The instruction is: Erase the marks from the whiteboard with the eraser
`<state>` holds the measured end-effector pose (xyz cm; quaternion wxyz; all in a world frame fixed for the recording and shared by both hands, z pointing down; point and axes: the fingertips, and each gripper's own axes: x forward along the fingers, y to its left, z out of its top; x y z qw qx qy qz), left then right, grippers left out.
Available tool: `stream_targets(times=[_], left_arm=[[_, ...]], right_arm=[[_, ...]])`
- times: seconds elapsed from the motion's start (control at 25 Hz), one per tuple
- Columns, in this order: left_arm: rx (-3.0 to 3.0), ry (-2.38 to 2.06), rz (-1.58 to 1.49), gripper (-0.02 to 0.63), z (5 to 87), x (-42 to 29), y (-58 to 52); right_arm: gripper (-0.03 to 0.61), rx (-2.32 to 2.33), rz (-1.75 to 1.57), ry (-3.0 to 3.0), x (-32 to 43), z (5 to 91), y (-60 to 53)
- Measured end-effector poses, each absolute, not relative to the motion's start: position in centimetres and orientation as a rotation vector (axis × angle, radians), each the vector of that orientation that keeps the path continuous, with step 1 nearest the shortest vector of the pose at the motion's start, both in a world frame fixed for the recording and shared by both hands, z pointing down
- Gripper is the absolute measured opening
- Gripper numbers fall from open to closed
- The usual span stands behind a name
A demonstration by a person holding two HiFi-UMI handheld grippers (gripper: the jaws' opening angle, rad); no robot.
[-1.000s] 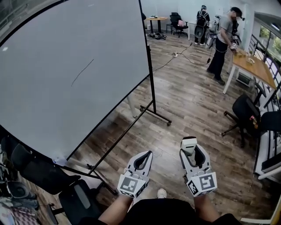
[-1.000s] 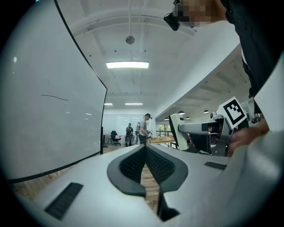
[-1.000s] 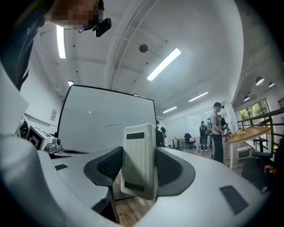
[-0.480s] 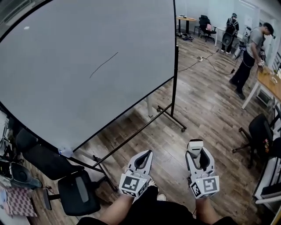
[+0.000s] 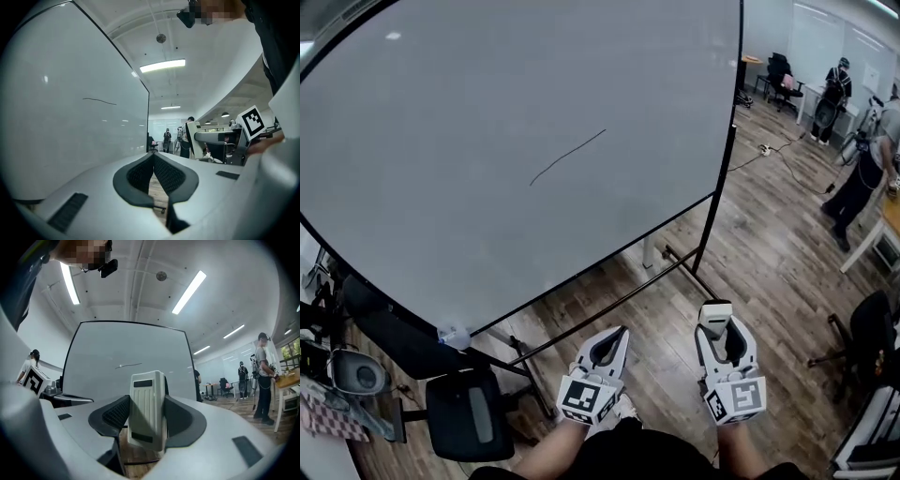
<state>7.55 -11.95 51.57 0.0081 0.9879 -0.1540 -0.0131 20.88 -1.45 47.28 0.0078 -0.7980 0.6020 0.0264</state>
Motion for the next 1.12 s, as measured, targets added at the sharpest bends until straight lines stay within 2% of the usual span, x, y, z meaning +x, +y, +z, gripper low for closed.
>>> stream_targets(times=[0.36, 1.12], left_arm=[[3.083, -0.6, -0.087, 0.019, 47.8, 8.5, -21.4], [3.087, -0.929, -0.261, 0.02, 40.9, 7.3, -31.3]], right_arm=[[0.253, -2.422, 0.211, 2.042, 22.1, 43.6, -12.2], [0.253, -2.228, 0.523, 2.229, 24.0, 35.5, -25.3]])
